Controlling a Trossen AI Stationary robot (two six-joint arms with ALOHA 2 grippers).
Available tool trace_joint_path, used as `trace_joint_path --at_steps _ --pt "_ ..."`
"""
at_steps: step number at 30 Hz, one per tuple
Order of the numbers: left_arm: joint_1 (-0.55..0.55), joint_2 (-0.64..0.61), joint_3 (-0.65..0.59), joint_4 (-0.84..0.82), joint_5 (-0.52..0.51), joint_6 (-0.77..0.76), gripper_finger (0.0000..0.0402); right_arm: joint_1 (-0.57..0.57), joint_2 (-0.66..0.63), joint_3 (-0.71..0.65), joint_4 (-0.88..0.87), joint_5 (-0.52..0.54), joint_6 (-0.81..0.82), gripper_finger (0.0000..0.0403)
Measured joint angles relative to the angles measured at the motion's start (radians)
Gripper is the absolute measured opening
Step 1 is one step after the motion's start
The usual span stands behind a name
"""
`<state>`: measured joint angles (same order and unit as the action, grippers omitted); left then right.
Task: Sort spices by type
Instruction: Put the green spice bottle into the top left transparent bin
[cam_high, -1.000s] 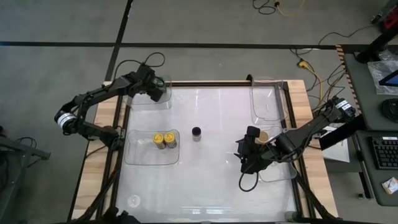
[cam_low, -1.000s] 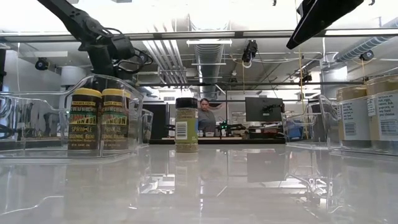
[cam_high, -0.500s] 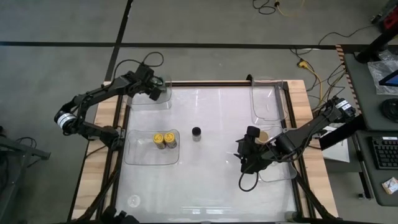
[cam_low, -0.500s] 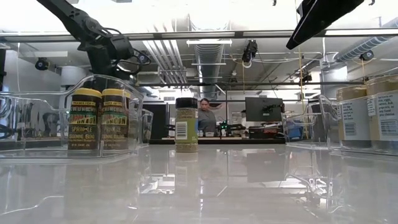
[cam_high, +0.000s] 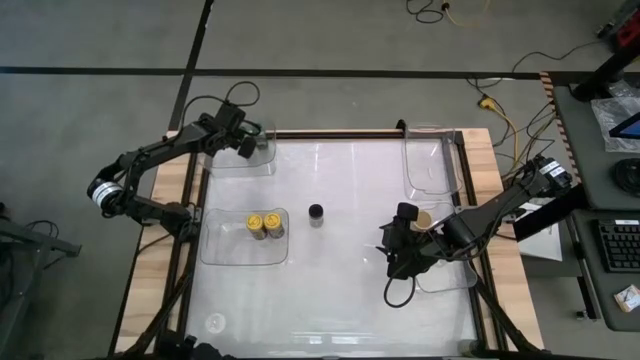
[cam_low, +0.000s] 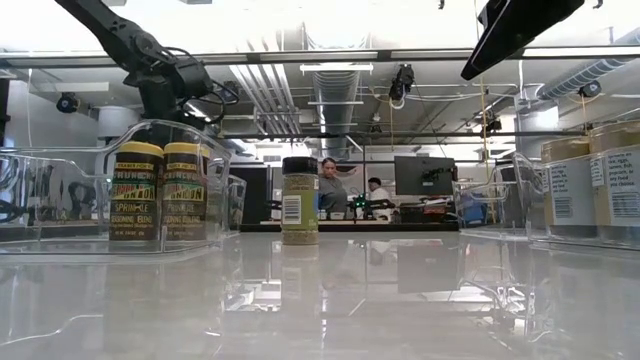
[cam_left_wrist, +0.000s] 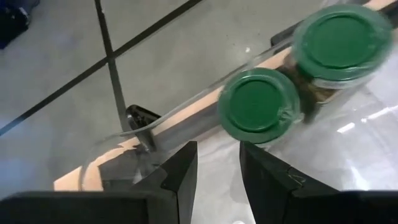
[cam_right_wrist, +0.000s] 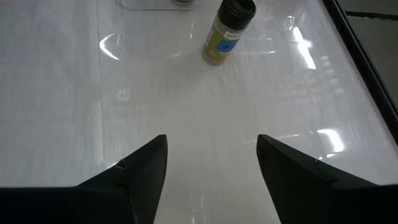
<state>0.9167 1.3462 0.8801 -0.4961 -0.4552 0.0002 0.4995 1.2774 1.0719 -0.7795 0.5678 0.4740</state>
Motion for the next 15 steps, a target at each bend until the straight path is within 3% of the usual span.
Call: trace_joint_path --at_steps 10,15 --pt "0.008 -0.005 -0.002 0.056 -0.006 0.036 0.0104 0.000 0.000 -0.006 0.000 0.000 -0.002 0.0251" --pt "0.000 -0.032 -0.016 0.045 0.073 0.006 0.0104 0.000 0.000 -0.007 0.001 0.000 0.004 0.0247"
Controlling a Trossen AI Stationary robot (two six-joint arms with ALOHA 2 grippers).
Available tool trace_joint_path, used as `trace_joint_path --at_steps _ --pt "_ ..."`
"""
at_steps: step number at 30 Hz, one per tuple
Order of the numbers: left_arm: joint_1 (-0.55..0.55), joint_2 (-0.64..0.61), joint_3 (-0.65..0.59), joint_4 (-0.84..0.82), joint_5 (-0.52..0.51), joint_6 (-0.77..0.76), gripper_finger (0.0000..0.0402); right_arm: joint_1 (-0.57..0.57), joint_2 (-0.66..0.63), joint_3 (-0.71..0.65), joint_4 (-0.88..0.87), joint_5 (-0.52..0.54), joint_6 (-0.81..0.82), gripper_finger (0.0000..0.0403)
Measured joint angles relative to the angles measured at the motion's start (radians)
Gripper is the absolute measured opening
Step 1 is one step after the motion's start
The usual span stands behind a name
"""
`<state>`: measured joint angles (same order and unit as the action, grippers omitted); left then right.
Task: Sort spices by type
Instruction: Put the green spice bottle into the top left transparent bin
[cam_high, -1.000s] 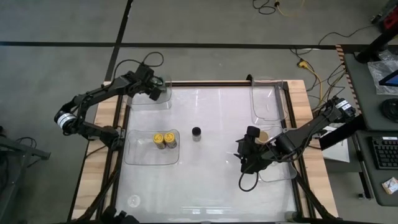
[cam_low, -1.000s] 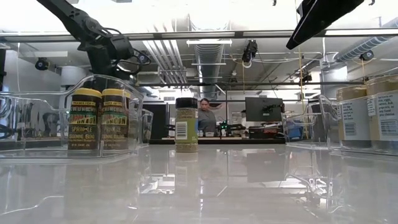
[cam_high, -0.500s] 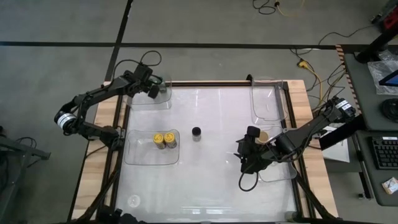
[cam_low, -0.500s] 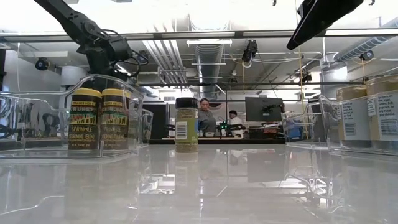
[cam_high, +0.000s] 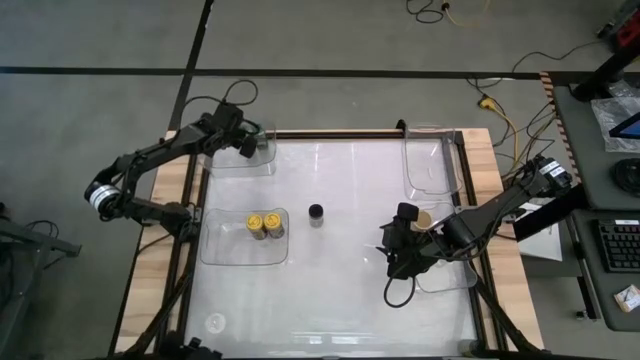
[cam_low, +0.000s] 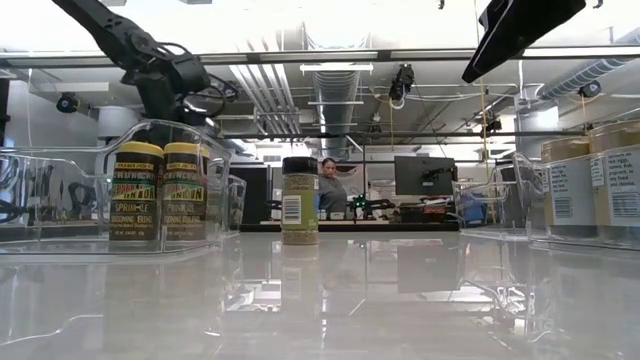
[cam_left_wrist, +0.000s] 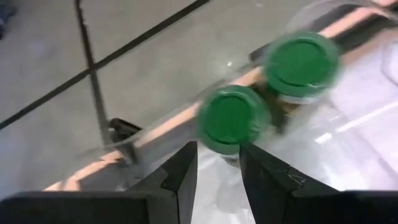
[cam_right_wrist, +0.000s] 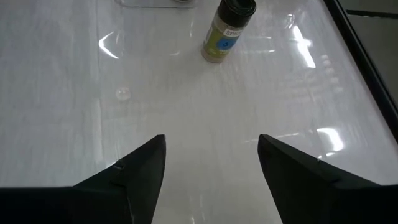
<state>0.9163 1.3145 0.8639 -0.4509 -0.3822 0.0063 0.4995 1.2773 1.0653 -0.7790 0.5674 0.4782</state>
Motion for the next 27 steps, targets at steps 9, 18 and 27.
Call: trace_joint_path --at_steps 9,18,27 --pt "0.004 -0.003 -0.106 0.115 0.053 -0.024 0.0095 0.000 0.000 -0.001 0.000 0.000 -0.001 0.0231" --pt "0.014 0.003 -0.129 0.180 -0.027 -0.005 0.0095 0.000 0.000 -0.002 0.004 0.001 -0.003 0.0241" --pt "0.020 -0.001 -0.126 0.149 -0.027 0.003 0.0095 0.000 0.000 -0.002 0.005 0.001 -0.006 0.0248"
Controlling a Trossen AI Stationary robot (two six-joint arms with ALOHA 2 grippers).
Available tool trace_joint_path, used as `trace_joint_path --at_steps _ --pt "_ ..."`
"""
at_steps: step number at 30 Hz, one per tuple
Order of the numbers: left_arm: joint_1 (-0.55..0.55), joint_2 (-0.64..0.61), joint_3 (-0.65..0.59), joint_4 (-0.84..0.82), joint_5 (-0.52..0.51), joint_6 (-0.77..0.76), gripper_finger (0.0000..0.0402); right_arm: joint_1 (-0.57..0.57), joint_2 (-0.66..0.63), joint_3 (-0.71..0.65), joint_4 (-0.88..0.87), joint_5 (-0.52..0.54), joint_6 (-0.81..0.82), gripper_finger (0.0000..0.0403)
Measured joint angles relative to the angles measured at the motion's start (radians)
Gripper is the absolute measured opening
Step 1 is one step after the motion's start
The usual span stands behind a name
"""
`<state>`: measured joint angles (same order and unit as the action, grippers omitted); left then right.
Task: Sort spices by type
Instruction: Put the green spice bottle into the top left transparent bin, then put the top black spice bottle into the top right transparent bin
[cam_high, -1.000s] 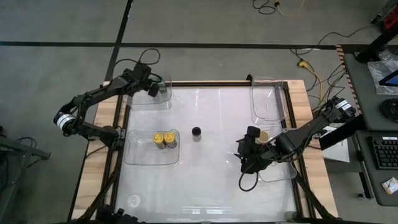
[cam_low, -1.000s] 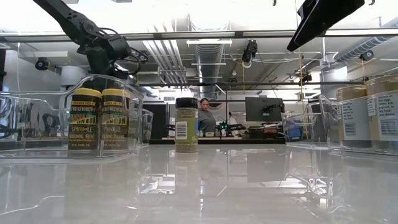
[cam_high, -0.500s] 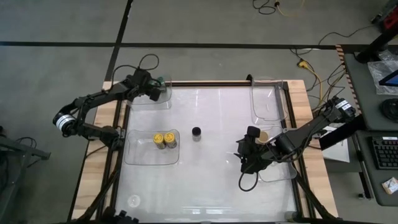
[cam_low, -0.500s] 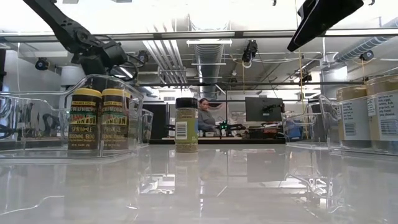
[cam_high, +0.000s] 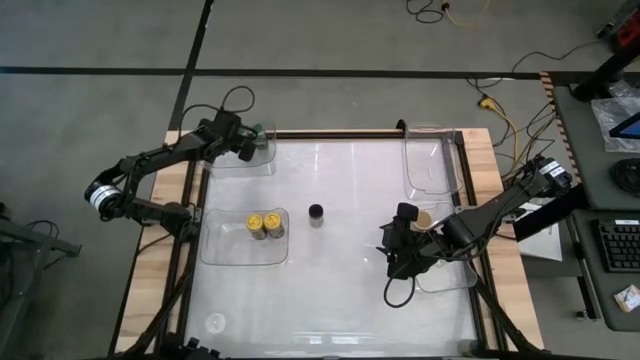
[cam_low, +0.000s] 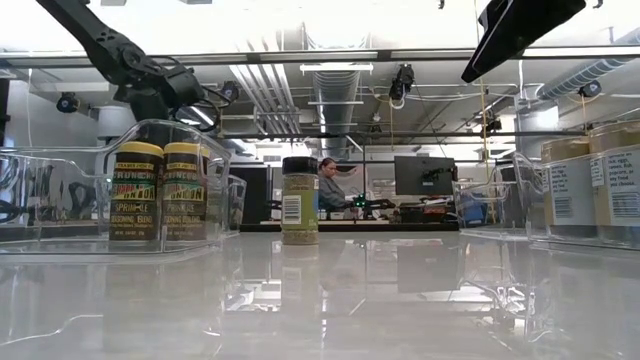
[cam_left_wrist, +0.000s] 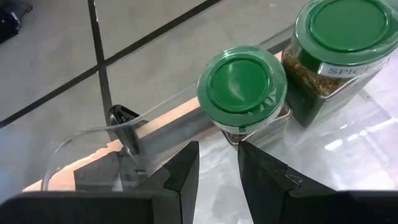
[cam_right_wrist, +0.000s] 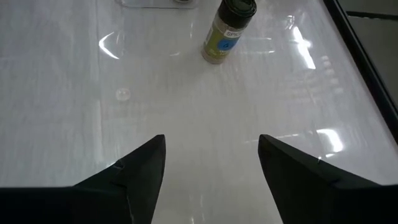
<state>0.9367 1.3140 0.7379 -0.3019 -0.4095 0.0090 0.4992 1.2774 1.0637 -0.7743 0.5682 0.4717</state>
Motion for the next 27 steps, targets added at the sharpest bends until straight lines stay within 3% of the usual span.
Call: trace_joint_path --at_steps 3,8,15,18,24,27 --pt "-0.003 -0.020 0.014 -0.040 0.017 0.002 0.0095 0.000 0.000 0.000 0.000 0.000 0.000 0.0244" --pt "-0.014 -0.114 0.104 -0.178 0.146 0.032 0.0095 -0.005 0.000 0.000 0.004 0.018 -0.018 0.0238" --pt "-0.137 -0.298 0.104 -0.128 0.580 -0.021 0.0095 -0.030 0.000 0.000 0.058 0.039 -0.017 0.0255" --pt "-0.232 -0.339 0.086 -0.082 0.702 -0.067 0.0095 -0.038 0.000 0.000 0.123 0.042 -0.054 0.0265" --pt "-0.490 -0.359 0.065 -0.004 0.736 -0.167 0.0103 -0.043 0.000 -0.022 0.297 0.060 -0.170 0.0290" --pt "-0.611 -0.350 0.064 -0.004 0.679 -0.186 0.0122 -0.045 0.004 -0.043 0.405 0.061 -0.209 0.0311"
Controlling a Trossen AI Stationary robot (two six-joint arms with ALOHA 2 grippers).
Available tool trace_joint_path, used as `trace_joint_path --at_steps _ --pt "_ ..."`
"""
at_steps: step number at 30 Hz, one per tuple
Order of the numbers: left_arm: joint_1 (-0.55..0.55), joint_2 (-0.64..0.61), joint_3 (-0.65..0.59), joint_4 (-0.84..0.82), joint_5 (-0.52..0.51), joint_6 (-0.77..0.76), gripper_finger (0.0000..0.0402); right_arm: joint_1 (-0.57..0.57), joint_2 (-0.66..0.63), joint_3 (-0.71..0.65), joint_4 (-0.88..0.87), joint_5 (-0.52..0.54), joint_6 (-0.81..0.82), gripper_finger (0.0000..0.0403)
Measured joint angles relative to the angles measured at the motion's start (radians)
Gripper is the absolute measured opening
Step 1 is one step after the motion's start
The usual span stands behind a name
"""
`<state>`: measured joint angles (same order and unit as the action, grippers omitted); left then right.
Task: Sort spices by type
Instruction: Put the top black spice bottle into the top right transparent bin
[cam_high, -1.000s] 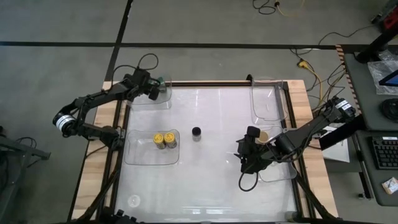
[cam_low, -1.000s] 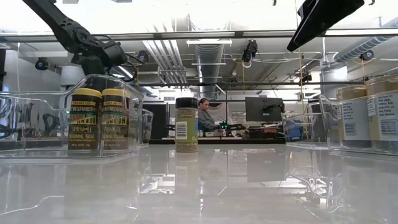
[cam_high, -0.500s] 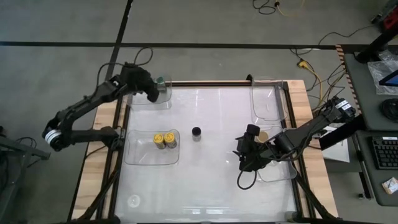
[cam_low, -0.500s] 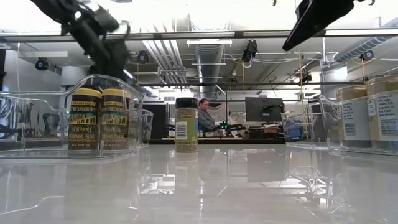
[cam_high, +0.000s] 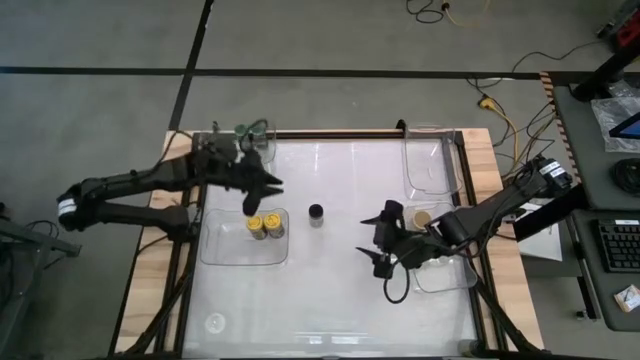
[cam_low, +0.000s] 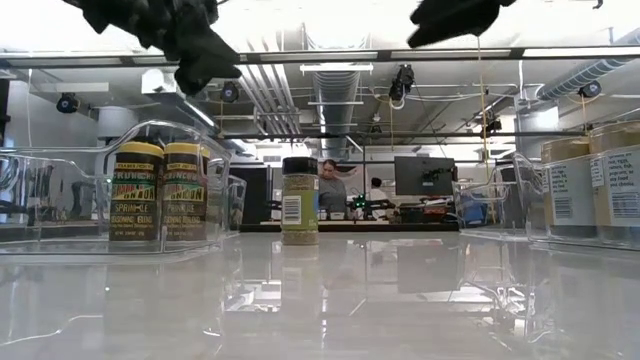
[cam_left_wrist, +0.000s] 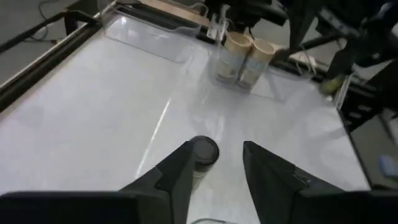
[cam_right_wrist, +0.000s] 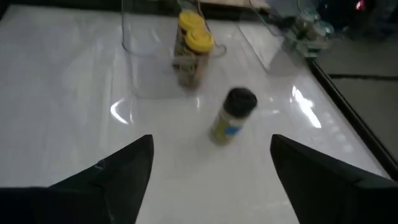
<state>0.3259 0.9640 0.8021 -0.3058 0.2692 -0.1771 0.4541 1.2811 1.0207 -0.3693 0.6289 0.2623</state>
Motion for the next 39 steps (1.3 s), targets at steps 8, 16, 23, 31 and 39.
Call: trace_joint_path --at_steps 8,16,23,31,39 --pt "-0.274 -0.008 -0.025 -0.009 -0.102 -0.001 0.0155 -0.068 0.161 0.062 0.124 -0.048 -0.087 0.0358" --pt "-0.537 -0.001 -0.092 0.038 -0.332 -0.009 0.0155 -0.198 0.364 0.280 0.112 -0.147 -0.169 0.0350" --pt "-0.730 -0.001 -0.270 0.276 -0.582 -0.018 0.0155 -0.317 0.515 0.482 -0.102 -0.329 -0.296 0.0349" --pt "-0.758 -0.001 -0.434 0.591 -0.719 0.138 0.0155 -0.401 0.630 0.712 -0.314 -0.440 -0.339 0.0336" --pt "-0.758 0.031 -0.596 0.810 -0.796 0.118 0.0156 -0.455 0.710 0.803 -0.431 -0.457 -0.348 0.0320"
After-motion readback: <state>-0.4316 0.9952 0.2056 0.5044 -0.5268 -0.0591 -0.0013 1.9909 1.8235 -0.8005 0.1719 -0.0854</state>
